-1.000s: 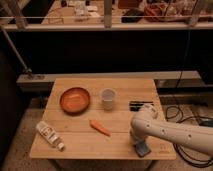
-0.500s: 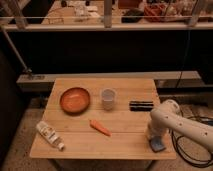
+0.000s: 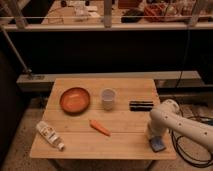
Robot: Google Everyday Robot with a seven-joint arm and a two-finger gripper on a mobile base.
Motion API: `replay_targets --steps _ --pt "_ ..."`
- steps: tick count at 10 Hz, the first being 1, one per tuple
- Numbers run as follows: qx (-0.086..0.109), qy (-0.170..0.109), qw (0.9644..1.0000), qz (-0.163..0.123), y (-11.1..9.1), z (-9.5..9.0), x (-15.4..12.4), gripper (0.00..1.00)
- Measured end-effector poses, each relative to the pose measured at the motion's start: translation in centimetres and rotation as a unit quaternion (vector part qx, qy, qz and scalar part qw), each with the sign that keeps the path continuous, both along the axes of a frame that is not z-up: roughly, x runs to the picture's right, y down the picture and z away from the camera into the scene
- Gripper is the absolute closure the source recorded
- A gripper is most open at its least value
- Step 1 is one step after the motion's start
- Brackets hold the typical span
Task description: Wipe the white sponge on the table
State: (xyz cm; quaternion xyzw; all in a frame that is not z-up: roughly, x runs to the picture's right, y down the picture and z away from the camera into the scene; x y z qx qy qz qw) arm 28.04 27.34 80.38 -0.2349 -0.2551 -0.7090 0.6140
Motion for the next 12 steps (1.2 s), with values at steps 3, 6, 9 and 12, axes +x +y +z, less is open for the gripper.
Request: replay_targets --steps 3,6,9,12 --pt "0.018 -0.017 0.9996 0.011 -4.9 2.7 -4.1 1.0" --pt "0.028 -0.033 0.999 0.016 -9.3 5.2 -8.5 1.0" --pt "0.021 -0.058 0.998 -0.007 -9.7 5.9 -11.8 1.0" --pt "0.02 -0.085 0.9952 -0.043 -6.3 3.8 -15.1 1.0"
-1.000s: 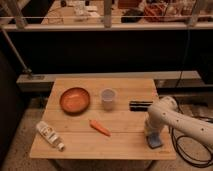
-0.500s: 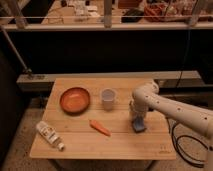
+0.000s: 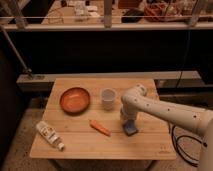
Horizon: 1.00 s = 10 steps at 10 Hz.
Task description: Wipe the white sponge on the table
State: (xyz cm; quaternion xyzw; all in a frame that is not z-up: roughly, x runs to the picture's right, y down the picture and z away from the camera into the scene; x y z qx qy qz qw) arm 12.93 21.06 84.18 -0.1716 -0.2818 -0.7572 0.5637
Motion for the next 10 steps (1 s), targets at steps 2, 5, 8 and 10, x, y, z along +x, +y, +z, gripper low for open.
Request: replay_targets --steps 2,5,8,10 --pt "0.0 -0.015 0.9997 -0.017 3.1 -2.5 -1.3 1.0" --pt "0.002 -0.026 0.9993 -0.028 6.7 -6.3 -1.7 1.0" --pt "-0.003 -0.008 0.9997 -0.021 8.9 -8.0 1.5 1.0" --pt "-0.003 0.018 0.9998 0.002 9.0 -7.5 6.2 1.0"
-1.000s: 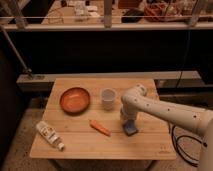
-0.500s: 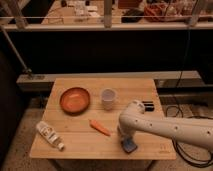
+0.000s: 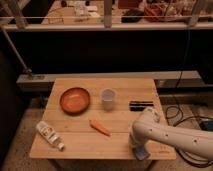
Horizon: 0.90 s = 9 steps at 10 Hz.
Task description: Wipe the white sponge on the table
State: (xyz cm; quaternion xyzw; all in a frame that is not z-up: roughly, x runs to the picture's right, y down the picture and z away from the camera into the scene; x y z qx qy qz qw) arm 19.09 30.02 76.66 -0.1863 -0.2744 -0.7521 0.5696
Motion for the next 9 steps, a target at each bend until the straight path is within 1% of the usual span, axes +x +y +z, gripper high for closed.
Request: replay_targets --steps 1,2,3,5,6,7,8,9 --pt "0.0 0.013 0.9998 0.014 -0.3 0.4 2.1 1.0" --pt "-0.006 0.027 0.9992 0.029 -0.9 1.0 3.9 1.0" --pt "-0.018 0.045 0.9977 0.046 -1.9 2.0 5.5 1.0" --pt "-0.03 0.065 0.9954 0.064 -4.4 4.1 6.6 1.0" --pt "-0.032 0.069 0.9949 0.067 -5.6 5.1 6.5 1.0" --pt "-0.03 0.068 0.9951 0.066 -7.1 6.0 5.7 1.0" --pt "-0.028 0.065 0.9954 0.065 -7.8 6.3 4.8 1.0" --pt "-0.026 0.061 0.9959 0.062 -8.4 6.4 3.1 1.0"
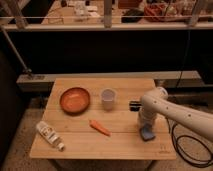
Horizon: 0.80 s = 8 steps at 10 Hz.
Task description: Wipe the white sponge on the table
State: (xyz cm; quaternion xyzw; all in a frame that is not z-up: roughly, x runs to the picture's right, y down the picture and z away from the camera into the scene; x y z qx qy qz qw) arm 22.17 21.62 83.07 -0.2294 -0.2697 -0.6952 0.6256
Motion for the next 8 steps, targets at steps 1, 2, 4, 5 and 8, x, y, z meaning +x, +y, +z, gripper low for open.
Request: replay_targets --steps 1,2,4,5,8 --pt "0.0 -0.007 1.0 -0.005 -0.3 0.1 -2.0 1.0" --pt "0.002 -0.017 0.9998 -0.015 -0.6 0.3 -4.0 1.0" --pt "0.0 -0.04 0.9986 -0.035 -0.4 0.5 -7.5 1.0" --pt "-0.002 -0.054 0.9975 -0.045 -0.2 0.5 -9.2 1.0" --pt "-0.013 -0.094 0.9929 -0.072 2.0 -0.6 -12.1 1.0"
